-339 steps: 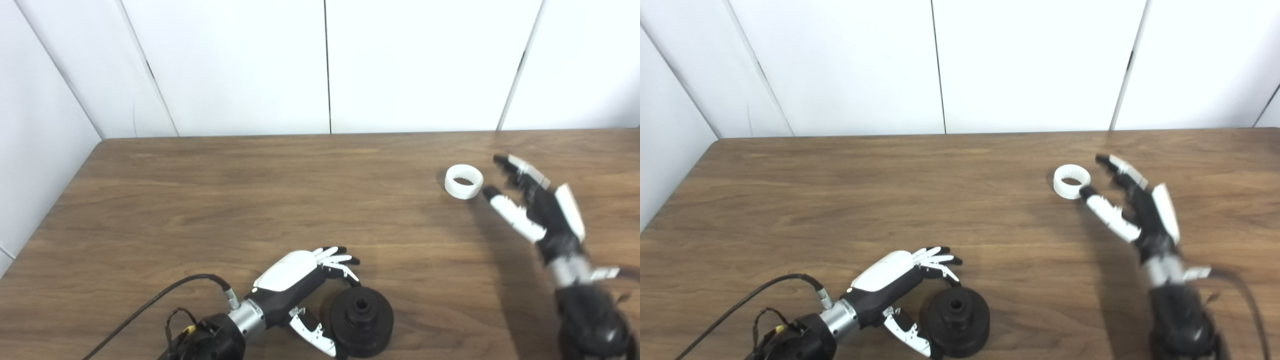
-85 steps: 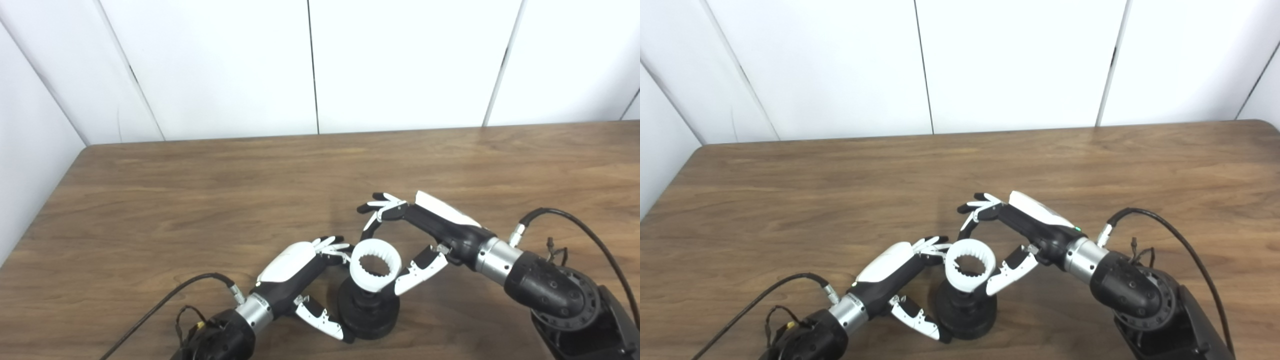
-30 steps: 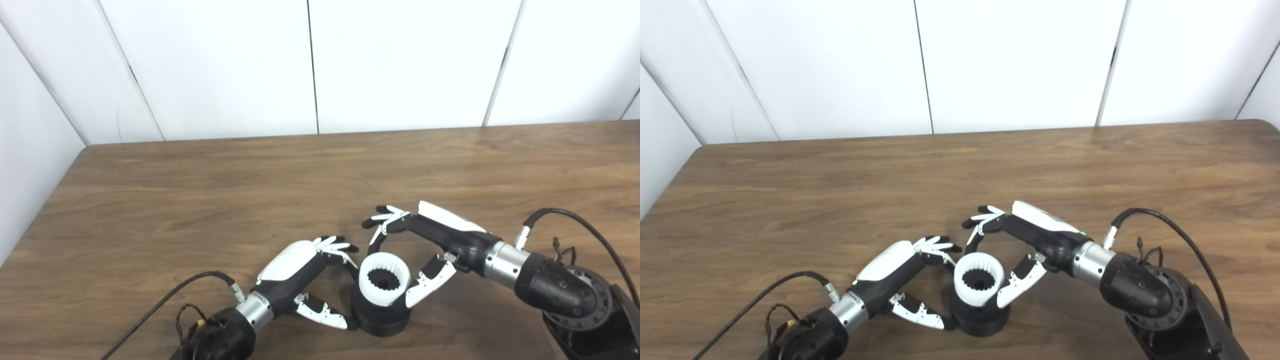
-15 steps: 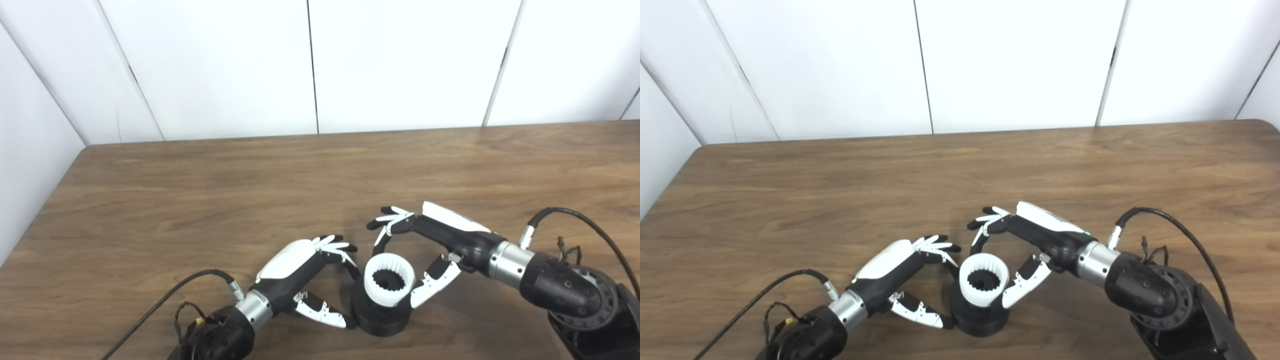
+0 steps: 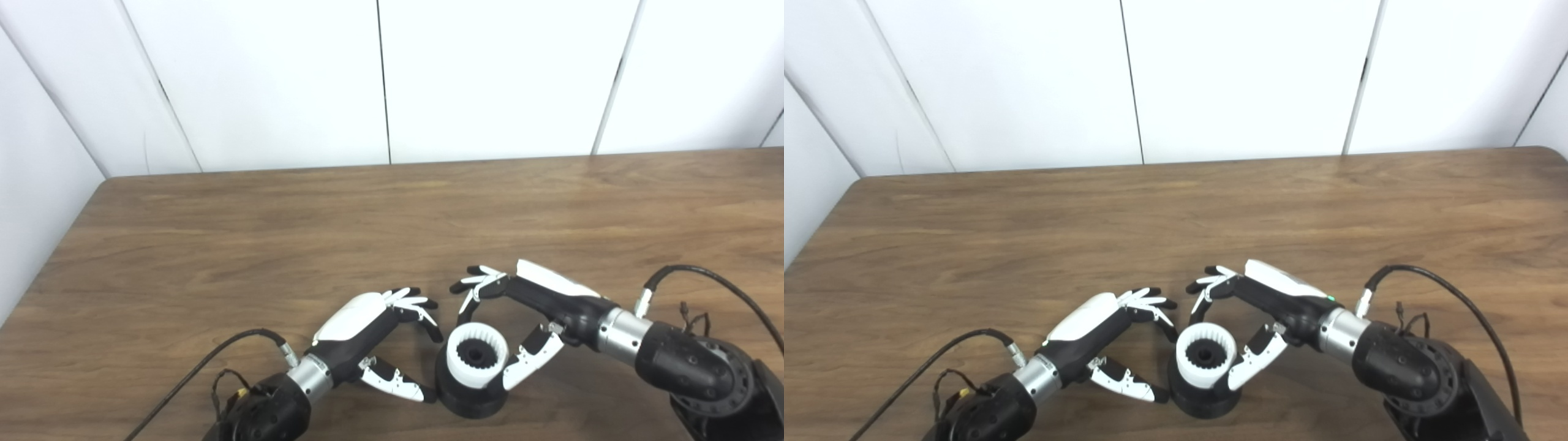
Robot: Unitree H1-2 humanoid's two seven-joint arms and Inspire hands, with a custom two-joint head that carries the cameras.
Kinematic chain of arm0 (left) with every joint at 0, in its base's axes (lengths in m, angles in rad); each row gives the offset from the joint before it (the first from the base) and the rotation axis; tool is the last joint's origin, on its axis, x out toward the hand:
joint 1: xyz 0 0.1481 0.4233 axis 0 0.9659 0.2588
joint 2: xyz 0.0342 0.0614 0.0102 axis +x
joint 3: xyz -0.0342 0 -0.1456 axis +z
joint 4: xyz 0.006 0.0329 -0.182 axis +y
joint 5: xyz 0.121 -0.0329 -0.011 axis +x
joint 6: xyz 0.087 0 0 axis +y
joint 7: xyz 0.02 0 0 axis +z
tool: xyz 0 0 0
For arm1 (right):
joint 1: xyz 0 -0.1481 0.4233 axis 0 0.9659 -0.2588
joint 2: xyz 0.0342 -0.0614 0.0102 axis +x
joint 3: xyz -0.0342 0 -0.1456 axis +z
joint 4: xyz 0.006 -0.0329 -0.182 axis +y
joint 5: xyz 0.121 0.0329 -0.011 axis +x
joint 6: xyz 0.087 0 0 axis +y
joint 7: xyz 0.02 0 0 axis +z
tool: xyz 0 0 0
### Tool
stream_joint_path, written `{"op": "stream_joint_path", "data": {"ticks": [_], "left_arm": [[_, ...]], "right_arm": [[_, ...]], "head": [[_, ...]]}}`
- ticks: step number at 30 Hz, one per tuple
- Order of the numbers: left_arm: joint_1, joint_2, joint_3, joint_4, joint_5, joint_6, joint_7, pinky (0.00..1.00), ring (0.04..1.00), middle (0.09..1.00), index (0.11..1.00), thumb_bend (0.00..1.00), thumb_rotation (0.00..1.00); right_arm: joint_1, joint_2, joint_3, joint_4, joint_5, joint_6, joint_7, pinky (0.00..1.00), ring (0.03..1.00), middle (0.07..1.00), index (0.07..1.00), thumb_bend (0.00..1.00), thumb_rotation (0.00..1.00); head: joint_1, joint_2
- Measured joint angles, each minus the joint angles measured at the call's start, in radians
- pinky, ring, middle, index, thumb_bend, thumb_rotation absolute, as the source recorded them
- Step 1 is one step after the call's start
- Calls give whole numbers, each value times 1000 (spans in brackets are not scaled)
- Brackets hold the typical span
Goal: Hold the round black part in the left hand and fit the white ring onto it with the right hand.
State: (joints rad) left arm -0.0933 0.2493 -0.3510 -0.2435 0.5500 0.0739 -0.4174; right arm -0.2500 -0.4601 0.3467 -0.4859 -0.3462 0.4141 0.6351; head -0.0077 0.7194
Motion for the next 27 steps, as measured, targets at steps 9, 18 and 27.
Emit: {"op": "stream_joint_path", "data": {"ticks": [9, 18, 27], "left_arm": [[-1, 0, -1, -5, 0, 7, 0, 1000, 983, 894, 614, 900, 258], [-1, -1, -1, -5, 0, 7, 0, 1000, 983, 892, 632, 909, 257], [-1, -1, -2, -11, 3, 7, 0, 1000, 980, 897, 738, 975, 302]], "right_arm": [[2, 14, 0, 2, 0, 0, -9, 957, 1000, 888, 489, 525, 151], [3, 15, 4, 3, -16, -3, -10, 938, 1000, 888, 631, 902, 279], [-5, -6, 23, 9, -52, -5, -4, 920, 1000, 935, 820, 1000, 452]], "head": [[2, 9], [6, 11], [8, 12]]}}
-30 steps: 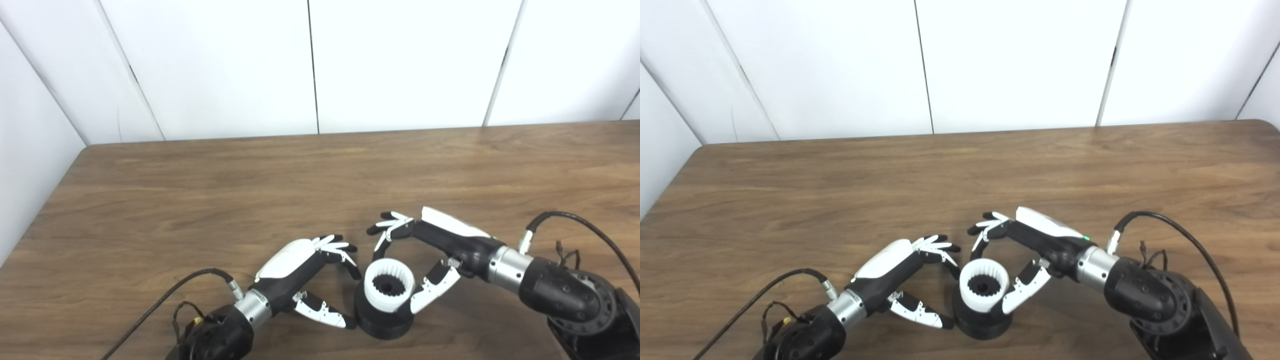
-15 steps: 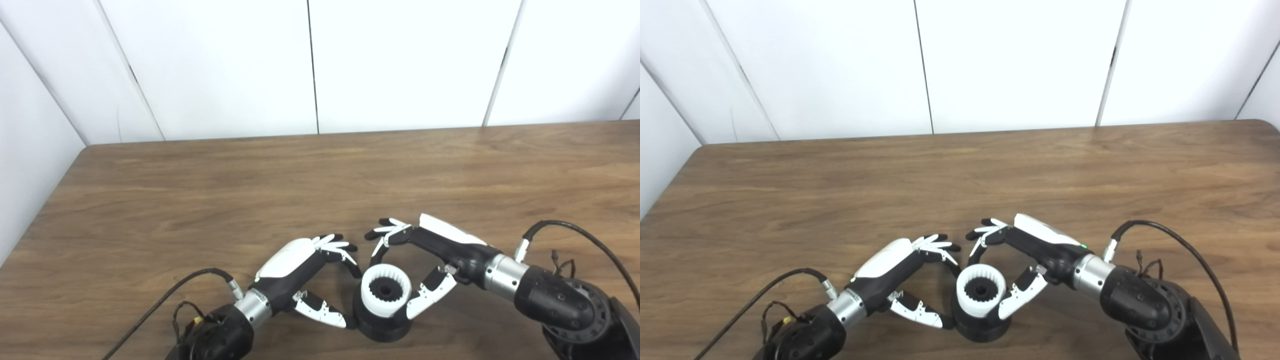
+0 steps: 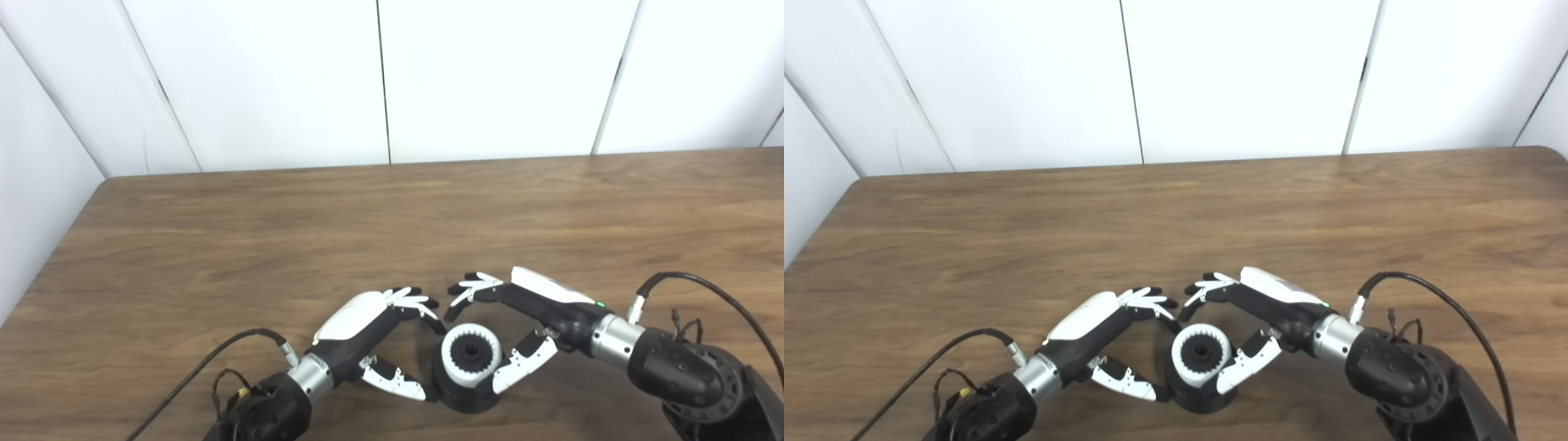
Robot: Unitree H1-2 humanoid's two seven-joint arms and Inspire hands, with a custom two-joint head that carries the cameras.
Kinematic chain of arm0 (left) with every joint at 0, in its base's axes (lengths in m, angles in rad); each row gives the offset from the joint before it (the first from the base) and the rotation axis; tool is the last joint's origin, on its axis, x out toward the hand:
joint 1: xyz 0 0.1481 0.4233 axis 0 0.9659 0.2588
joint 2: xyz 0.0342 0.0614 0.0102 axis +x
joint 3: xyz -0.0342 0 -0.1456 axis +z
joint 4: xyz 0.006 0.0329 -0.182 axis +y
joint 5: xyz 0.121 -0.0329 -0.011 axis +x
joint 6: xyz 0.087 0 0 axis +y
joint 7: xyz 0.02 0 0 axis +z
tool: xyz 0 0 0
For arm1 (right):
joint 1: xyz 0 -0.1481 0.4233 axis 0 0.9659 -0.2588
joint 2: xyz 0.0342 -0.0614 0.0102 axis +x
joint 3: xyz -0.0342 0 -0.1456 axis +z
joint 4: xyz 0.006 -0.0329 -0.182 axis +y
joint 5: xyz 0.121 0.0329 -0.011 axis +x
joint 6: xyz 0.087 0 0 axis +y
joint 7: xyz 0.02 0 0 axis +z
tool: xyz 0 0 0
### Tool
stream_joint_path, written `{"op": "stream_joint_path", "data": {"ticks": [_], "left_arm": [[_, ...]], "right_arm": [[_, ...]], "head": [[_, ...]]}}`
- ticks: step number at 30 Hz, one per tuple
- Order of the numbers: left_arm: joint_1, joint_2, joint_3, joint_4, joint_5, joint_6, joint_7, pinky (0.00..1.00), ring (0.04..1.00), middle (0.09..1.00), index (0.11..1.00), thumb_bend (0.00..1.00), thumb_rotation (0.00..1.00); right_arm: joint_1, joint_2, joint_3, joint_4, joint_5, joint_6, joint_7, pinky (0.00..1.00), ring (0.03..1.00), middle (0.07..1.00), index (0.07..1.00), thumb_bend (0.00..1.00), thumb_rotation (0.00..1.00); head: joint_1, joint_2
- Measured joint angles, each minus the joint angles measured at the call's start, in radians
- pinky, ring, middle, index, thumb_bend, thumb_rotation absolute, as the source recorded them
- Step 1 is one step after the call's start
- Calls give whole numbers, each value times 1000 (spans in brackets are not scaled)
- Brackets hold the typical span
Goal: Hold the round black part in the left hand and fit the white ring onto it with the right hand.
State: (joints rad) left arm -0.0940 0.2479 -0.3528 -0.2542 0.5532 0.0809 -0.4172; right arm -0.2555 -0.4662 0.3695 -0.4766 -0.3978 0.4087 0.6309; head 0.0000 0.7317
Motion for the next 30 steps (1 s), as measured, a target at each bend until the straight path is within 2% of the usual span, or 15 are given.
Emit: {"op": "stream_joint_path", "data": {"ticks": [12, 21, 30], "left_arm": [[-1, -3, 2, -4, -7, 34, -6, 1000, 980, 894, 808, 1000, 289], [-1, -3, 10, -39, -25, 94, -34, 997, 994, 919, 874, 1000, 310], [1, 26, 32, -57, -110, 104, -57, 933, 1000, 949, 922, 1000, 338]], "right_arm": [[-5, -2, -7, 7, -4, 0, 0, 887, 1000, 934, 828, 1000, 447], [-5, -2, -26, 27, -4, 1, -4, 869, 1000, 928, 835, 1000, 476], [-6, -1, -68, 28, -1, 1, -15, 883, 1000, 936, 867, 1000, 486]], "head": [[-2, -2], [-12, 0], [-26, 2]]}}
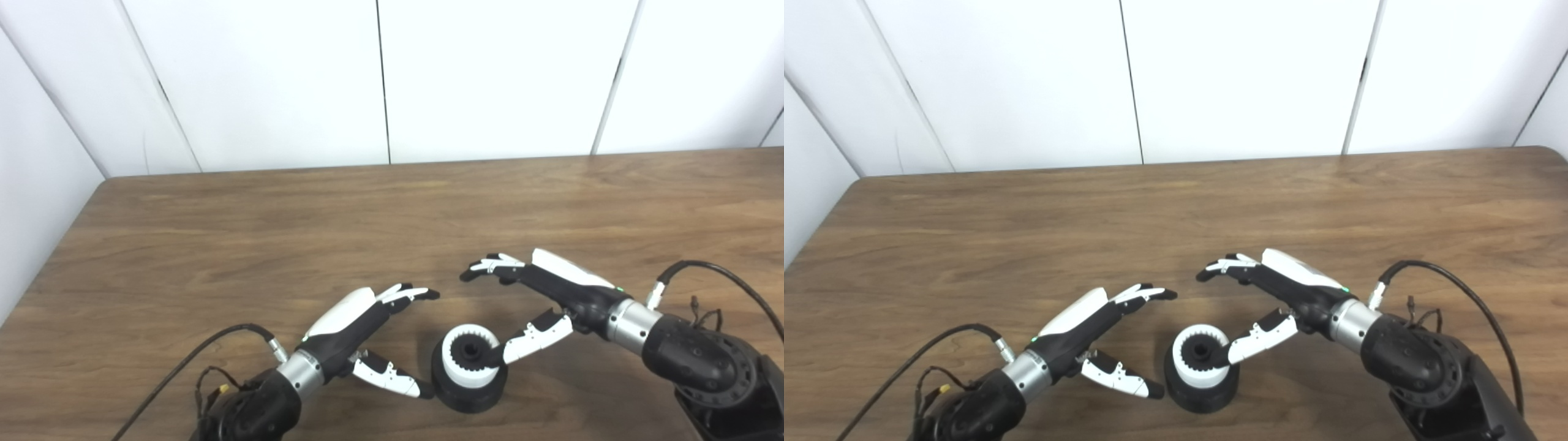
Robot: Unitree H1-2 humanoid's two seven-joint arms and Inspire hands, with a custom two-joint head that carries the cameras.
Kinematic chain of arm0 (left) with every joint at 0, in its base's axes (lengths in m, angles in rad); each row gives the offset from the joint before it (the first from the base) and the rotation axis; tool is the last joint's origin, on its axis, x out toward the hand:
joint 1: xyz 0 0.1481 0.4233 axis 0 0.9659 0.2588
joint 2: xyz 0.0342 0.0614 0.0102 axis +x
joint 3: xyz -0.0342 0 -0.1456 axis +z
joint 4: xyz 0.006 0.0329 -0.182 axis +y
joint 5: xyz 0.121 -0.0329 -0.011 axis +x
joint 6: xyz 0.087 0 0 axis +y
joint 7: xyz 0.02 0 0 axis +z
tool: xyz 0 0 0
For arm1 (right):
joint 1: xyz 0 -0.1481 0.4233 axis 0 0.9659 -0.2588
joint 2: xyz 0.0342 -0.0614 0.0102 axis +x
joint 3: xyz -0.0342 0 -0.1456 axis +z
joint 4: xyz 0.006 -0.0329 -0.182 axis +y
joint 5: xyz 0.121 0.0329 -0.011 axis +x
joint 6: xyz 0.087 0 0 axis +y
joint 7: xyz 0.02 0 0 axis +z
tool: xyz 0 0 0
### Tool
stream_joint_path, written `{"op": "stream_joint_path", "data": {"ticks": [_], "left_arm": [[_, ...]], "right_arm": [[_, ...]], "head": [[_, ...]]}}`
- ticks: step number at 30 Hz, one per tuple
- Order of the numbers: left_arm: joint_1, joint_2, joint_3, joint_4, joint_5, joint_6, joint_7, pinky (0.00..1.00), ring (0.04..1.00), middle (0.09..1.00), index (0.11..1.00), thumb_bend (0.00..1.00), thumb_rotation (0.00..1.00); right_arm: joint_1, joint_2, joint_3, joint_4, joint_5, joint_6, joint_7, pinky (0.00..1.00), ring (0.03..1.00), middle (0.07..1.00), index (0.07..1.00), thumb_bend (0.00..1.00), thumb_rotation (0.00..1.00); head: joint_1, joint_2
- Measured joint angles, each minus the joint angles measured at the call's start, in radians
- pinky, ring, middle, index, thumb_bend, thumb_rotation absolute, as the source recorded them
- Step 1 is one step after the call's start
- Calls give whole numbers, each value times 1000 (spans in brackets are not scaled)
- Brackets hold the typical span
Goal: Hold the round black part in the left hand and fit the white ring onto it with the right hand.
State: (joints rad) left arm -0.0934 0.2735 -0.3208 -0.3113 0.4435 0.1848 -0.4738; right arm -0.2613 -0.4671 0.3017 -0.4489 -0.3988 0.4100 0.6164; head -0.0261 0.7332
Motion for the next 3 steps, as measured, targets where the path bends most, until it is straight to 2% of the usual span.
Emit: {"op": "stream_joint_path", "data": {"ticks": [3], "left_arm": [[-1, 9, 3, -9, -11, 3, -12, 923, 1000, 956, 935, 1000, 357]], "right_arm": [[-2, -1, -6, 0, 2, 1, 0, 878, 991, 937, 869, 1000, 477]], "head": [[-6, 0]]}}
